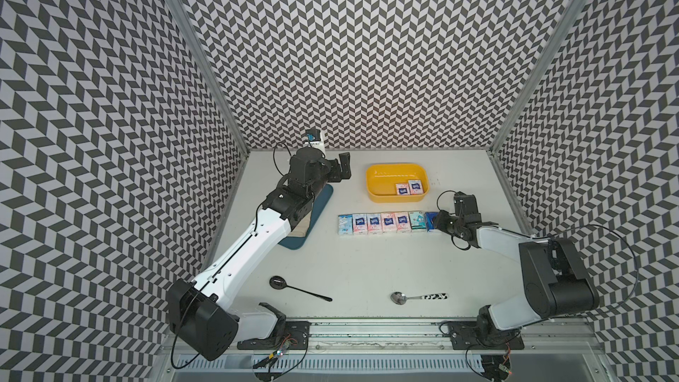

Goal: Take the pocket tissues out of the storage box
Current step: Move the pocket tissues to the center of the board.

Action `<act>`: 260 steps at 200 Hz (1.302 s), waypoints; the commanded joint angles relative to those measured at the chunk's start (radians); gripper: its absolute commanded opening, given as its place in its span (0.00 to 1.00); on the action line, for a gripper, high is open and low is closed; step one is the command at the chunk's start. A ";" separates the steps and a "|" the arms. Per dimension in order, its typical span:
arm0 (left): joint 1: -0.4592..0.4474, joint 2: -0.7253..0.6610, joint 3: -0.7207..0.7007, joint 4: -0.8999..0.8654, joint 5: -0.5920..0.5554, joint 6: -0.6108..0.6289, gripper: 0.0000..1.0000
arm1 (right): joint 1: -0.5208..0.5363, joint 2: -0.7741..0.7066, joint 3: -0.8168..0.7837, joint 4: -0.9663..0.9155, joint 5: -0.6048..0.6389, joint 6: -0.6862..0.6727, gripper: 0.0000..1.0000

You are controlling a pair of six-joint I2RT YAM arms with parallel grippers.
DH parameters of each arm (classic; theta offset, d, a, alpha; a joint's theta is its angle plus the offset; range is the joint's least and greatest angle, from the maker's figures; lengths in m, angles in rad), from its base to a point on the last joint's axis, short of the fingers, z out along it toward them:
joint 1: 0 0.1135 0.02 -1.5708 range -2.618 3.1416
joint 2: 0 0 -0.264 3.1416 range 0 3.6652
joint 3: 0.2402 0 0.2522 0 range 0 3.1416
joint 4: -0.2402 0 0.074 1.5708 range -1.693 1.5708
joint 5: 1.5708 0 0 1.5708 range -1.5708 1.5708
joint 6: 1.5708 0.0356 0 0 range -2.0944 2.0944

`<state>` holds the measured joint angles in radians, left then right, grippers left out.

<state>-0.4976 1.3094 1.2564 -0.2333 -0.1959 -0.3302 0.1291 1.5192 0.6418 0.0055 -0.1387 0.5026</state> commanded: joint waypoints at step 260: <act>-0.005 -0.015 0.026 0.018 -0.032 0.006 0.99 | 0.111 -0.067 0.154 -0.119 0.082 -0.042 0.55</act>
<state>-0.4980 1.2846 1.2591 -0.2405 -0.2146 -0.3302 0.2436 1.4975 0.7307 -0.0891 -0.1162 0.4980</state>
